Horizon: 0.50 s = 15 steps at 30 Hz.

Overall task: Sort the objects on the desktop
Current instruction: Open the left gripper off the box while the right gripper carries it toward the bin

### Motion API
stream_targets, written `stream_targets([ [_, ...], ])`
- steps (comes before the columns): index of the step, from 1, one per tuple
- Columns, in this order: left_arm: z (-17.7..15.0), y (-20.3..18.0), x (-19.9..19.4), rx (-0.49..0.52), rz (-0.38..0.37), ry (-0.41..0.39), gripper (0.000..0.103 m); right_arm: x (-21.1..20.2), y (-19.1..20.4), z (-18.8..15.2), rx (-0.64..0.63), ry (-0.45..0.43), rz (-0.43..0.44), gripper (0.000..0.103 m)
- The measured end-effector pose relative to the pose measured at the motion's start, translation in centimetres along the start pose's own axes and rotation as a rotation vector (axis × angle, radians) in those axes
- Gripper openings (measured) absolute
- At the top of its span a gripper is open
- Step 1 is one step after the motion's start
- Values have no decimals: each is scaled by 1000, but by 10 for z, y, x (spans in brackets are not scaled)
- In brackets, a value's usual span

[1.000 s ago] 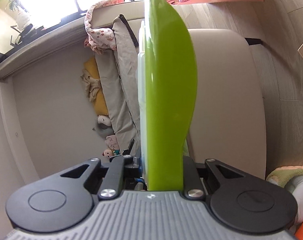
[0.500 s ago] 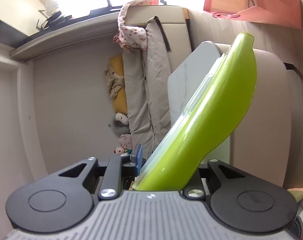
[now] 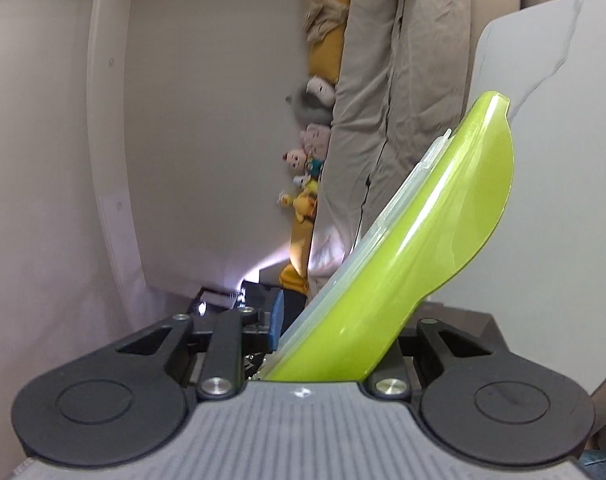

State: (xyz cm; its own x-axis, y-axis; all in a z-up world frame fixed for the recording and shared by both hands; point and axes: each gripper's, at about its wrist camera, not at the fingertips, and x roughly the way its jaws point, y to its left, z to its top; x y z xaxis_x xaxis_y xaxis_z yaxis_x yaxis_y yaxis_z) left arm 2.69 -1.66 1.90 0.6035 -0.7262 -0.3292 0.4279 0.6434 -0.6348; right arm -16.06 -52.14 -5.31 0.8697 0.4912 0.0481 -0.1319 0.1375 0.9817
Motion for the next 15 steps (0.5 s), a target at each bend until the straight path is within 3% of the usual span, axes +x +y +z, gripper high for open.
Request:
stream_targets([
  [7,-20,86,-89,-141,57,-152,34,109,19,-35,-109,274,-14,27],
  [11,-34,116,-103,-232,80,-168,34,140,29,-60,-166,363,-58,29],
  [15,-53,139,-110,-292,88,-143,36,144,22,-78,-174,394,-100,29],
])
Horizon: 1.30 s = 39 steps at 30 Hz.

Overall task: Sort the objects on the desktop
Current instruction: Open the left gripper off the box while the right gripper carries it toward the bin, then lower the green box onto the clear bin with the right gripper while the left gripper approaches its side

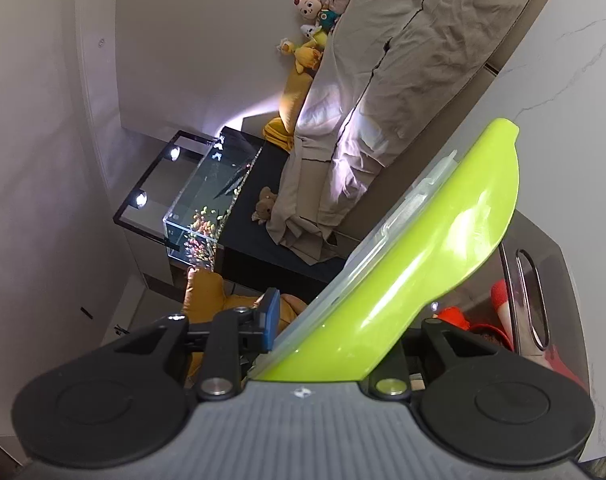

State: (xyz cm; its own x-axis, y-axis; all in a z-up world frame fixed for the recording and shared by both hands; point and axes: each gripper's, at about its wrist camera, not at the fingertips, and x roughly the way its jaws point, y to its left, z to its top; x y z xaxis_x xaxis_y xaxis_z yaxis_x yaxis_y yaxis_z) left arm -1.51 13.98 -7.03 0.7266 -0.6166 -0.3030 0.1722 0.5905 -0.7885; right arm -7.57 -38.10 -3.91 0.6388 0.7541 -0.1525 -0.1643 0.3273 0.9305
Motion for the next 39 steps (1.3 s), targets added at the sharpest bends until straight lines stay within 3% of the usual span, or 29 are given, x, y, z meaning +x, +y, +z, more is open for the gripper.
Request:
stream_targets([
  [4,-12,15,-10,-20,-10,33,41,-2,-23,-7,17,-1,4,28],
  [6,-17,18,-14,-15,-11,50,63,1,-34,-2,30,4,1,27],
  [10,-13,20,-33,15,-16,110,91,5,-46,2,50,32,8,25],
  [13,0,30,-55,6,-37,163,94,8,-53,4,72,51,17,24],
  [17,22,66,-81,-80,-19,124,96,9,-62,1,98,66,17,23],
  [19,36,93,-75,-169,-17,107,98,10,-67,-2,99,72,17,22],
  [22,52,127,-35,-292,-43,162,103,12,-70,-3,102,77,14,22],
  [27,67,153,37,-396,-38,275,103,15,-72,-3,99,85,14,22],
  [31,70,139,59,-356,-30,272,102,17,-76,-7,116,89,17,22],
  [32,71,132,60,-324,-10,252,94,18,-77,-8,118,87,20,22],
  [33,72,127,60,-299,11,248,68,19,-79,-9,122,85,24,22],
  [34,72,123,60,-270,58,255,55,20,-80,-10,125,84,29,22],
  [39,61,109,33,-247,46,221,53,14,-83,-10,97,63,74,24],
])
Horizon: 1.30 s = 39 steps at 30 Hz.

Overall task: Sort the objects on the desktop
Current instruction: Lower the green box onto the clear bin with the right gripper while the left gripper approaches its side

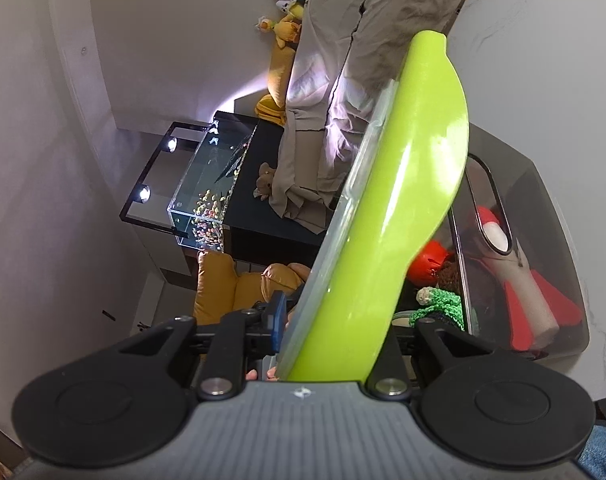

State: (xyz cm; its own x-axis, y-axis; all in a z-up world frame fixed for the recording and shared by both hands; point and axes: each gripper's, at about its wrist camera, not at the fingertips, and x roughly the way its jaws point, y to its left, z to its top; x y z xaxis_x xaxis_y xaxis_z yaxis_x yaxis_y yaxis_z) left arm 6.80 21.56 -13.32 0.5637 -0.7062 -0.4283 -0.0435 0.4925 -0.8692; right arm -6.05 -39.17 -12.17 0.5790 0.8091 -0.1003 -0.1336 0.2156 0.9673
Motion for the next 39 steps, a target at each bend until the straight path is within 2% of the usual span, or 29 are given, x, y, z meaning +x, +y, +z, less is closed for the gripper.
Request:
stream_targets([
  [4,-26,-5,-31,7,-28,-53,50,-8,0,4,8,-11,12,25],
  [7,-38,-1,-41,-5,4,-70,51,-11,-4,6,35,-8,-19,28],
  [10,-35,6,-41,-29,30,-72,50,-10,-4,6,43,0,-103,39],
  [11,-34,8,-41,-35,33,-71,50,-12,-3,6,47,0,-118,50],
  [12,-32,8,-40,-36,34,-64,50,-15,-3,6,51,0,-129,57],
  [16,-34,4,-28,-17,15,-6,50,-32,0,3,55,4,-146,56],
  [19,-34,2,-21,-7,26,-9,50,-36,2,2,26,28,-221,56],
  [22,-33,1,-17,-5,27,-18,45,-38,0,0,54,18,-233,54],
  [23,-33,2,-19,-9,23,-21,45,-39,-1,0,69,12,-239,57],
  [26,-32,1,-23,-10,22,-24,45,-33,-3,-2,105,28,-364,56],
  [27,-32,1,-23,-5,28,-21,45,-31,-3,-4,92,39,-420,58],
  [28,-32,0,-22,-4,32,-15,45,-27,-3,-6,77,41,-437,61],
  [34,-35,2,-13,-7,46,14,47,-28,-5,-8,38,-29,-433,63],
  [35,-36,2,-11,-5,49,19,47,-32,-8,-8,47,-40,-438,70],
  [36,-36,2,-10,-3,50,22,49,-38,-10,-7,59,-61,-433,72],
  [39,-35,-2,-7,7,53,27,49,-53,-11,-3,79,-138,-426,67],
])
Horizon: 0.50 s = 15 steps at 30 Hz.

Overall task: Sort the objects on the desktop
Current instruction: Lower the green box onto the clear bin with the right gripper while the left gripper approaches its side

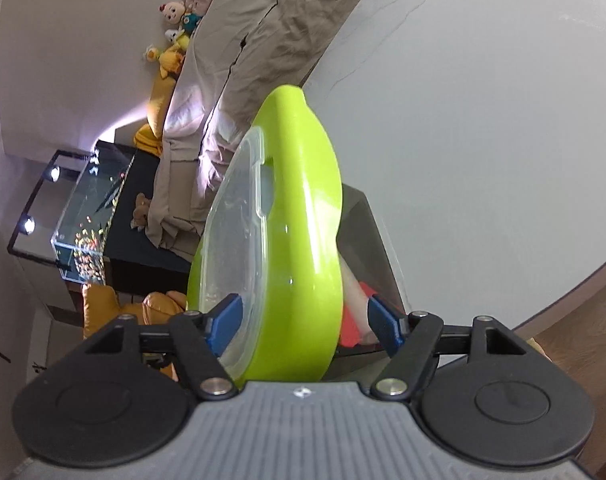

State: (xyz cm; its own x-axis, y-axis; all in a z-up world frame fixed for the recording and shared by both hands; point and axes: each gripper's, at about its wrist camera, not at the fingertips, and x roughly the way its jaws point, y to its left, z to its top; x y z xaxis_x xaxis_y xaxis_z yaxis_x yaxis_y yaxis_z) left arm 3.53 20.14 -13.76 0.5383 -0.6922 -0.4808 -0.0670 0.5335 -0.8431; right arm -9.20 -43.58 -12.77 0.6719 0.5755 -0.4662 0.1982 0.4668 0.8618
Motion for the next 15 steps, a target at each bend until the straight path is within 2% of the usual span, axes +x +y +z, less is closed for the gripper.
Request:
stream_targets([
  [2,2,-4,1,13,2,3,53,-7,7,8,-46,-71,-17,65],
  [4,3,-6,2,20,11,8,54,-6,15,20,-106,-104,-39,64],
  [5,3,-7,2,23,16,11,55,-1,21,23,-132,-100,-62,61],
  [6,4,-8,2,25,22,12,55,5,27,26,-158,-94,-87,53],
  [7,4,-9,2,26,30,13,59,11,33,29,-184,-88,-112,51],
  [10,5,-7,-2,37,75,-3,71,25,52,27,-251,-77,-126,51],
  [12,7,-2,-7,31,94,-20,72,34,59,23,-267,-54,-112,47],
  [15,12,6,-10,-10,79,-21,72,45,68,15,-283,-27,-107,47],
])
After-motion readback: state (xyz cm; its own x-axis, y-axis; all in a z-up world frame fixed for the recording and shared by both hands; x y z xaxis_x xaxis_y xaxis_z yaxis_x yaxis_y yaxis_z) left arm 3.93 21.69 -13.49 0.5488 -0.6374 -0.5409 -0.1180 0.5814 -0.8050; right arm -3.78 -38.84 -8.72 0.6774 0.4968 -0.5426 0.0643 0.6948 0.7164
